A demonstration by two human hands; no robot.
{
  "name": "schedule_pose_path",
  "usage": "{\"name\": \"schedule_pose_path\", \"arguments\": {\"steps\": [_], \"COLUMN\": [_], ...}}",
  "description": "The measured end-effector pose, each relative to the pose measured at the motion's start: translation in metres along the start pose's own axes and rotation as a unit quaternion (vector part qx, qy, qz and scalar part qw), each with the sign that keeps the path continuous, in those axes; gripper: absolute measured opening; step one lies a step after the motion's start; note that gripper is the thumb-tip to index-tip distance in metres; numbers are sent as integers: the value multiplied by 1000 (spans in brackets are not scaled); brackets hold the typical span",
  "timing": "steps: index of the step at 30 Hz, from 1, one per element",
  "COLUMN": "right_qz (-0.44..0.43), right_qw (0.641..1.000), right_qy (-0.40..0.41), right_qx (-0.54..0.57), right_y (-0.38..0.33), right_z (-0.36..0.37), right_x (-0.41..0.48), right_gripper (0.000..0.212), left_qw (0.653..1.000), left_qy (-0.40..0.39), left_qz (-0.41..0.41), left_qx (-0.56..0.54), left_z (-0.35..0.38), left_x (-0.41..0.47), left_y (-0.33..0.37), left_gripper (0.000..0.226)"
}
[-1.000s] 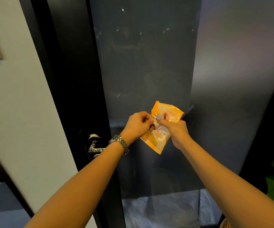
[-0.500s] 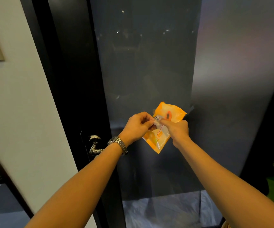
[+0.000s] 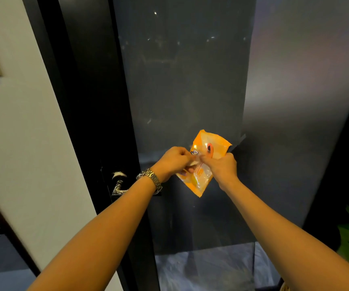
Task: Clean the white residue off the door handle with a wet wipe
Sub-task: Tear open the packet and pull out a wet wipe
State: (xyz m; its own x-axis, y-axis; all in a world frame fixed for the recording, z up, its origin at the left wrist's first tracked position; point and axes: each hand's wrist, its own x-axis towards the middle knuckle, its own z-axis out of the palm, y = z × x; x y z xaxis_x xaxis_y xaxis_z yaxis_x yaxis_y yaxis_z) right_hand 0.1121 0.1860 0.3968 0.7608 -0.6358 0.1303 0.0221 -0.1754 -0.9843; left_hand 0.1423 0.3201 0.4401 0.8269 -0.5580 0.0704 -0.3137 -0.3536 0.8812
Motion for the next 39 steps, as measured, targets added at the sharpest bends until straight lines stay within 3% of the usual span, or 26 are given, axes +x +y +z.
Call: {"name": "schedule_pose_path", "arguments": {"steps": [8,12,15,18,22,26,28,31,33,36,39], "right_qz": [41,77,61,79,105,71,64,76,82,88,64], "right_qw": [996,977,982,985,975,988,992,990,979,951,960], "right_qy": [-57,-56,-56,-62,-66,-44,-17,0,-39,-135,-155], "right_qx": [61,193,168,139,182,132,105,118,182,265,225], "right_y": [-2,-5,3,10,8,10,13,13,7,-1,-3], "right_z": [3,8,8,6,5,6,6,2,-1,-1,2], "right_x": [-7,-10,-10,-10,-9,-10,-9,-6,-8,-13,-16], "right_gripper": [59,20,23,42,60,40,37,34,28,39,44], "left_qw": [978,991,996,988,952,892,924,989,999,997,992], "left_qy": [55,12,-11,33,63,114,114,57,31,45,87], "left_qz": [11,4,9,43,45,7,11,15,8,20,36], "left_qx": [-199,-134,-86,-145,-295,-438,-366,-137,-23,55,87], "left_z": [-5,3,2,-6,-6,5,6,0,-3,-3,-1], "left_x": [2,-2,-3,1,1,-3,0,5,7,7,10], "left_y": [-3,-4,-1,3,0,-1,-7,-11,-9,-6,-7], "left_gripper": [26,22,23,25,28,27,28,34,27,20,17]}}
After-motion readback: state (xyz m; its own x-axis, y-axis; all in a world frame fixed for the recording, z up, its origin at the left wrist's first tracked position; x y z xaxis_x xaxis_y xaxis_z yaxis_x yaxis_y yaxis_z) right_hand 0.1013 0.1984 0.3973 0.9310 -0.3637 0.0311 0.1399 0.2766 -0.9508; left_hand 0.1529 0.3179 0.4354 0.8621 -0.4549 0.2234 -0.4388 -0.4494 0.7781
